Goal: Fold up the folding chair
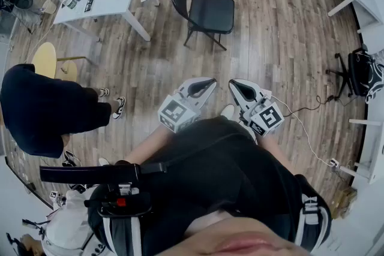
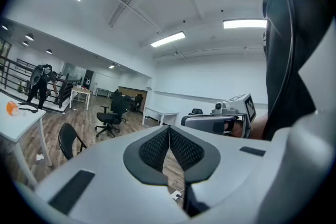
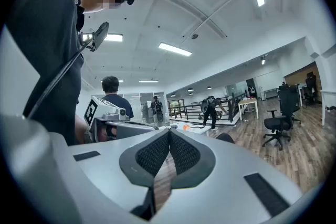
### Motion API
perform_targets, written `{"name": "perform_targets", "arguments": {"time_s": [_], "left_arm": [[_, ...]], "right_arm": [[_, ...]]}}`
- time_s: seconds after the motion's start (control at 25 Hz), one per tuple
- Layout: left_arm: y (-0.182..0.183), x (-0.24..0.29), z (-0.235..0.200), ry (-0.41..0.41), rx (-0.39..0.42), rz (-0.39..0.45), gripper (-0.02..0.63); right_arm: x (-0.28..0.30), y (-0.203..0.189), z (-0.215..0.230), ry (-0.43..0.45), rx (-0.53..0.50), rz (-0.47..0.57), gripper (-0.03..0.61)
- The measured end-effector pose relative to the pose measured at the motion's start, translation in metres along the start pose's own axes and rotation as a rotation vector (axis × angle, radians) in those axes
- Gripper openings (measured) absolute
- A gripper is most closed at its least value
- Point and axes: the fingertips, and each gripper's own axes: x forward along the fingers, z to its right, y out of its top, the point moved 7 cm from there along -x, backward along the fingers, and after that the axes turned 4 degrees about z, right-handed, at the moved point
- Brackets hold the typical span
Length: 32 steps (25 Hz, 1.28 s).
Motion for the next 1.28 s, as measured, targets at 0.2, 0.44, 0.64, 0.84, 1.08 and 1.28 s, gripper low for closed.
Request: {"name": "perform_targets", "arguments": {"time_s": [0.2, 0.44, 0.64, 0.84, 1.08, 1.28], "left_arm": [[0.007, 0.004, 0.008, -0.007, -0.013, 0.008, 0.006], [0.011, 0.008, 0.010, -0.009, -0.018, 0.009, 0.006], [0.013, 0.013, 0.007, 0.004, -0.013, 0.005, 0.006], [0.013, 0.030, 0.009, 0.013, -0.003, -0.002, 0.006], [0.007, 0.060, 0.014, 0.011, -0.005, -0.045, 0.006], [0.001, 0.089, 0.026, 0.021, -0.002, -0.066, 0.006]], "right_arm": [[-0.001, 0.007, 0.000, 0.012, -0.013, -0.004, 0.012], [0.000, 0.013, 0.005, 0.030, -0.033, 0.019, 0.012], [-0.001, 0.018, 0.011, 0.033, -0.043, 0.033, 0.012], [-0.012, 0.015, 0.032, 0.009, -0.028, 0.036, 0.012], [-0.026, 0.018, 0.060, -0.001, -0.022, 0.047, 0.012], [-0.045, 0.013, 0.082, 0.026, -0.028, 0.058, 0.012]]}}
